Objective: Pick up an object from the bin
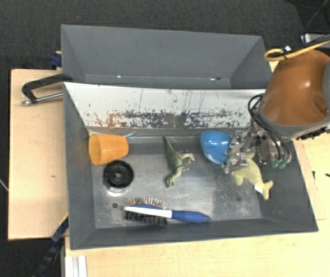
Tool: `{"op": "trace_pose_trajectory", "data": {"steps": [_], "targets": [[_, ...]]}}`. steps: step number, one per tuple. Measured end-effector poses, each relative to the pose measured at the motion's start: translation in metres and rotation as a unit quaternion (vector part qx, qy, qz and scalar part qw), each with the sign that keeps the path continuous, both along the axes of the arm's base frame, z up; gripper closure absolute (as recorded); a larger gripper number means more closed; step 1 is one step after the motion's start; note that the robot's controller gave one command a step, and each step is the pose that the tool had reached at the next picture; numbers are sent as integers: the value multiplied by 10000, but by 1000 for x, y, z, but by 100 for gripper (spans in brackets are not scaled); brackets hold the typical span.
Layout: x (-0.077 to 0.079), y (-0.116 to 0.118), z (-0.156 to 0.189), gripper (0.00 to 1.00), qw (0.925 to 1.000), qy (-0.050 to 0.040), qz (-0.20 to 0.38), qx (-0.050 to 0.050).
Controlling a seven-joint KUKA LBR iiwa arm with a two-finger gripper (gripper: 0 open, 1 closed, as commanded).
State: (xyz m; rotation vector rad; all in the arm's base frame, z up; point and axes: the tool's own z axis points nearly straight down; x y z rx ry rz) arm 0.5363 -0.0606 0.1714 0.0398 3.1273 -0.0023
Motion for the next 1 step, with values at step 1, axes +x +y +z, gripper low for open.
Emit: {"op": "trace_pose_trajectory", "data": {"steps": [1], "targets": [[-5,12,97,100,10000,-4,38,4]]}}
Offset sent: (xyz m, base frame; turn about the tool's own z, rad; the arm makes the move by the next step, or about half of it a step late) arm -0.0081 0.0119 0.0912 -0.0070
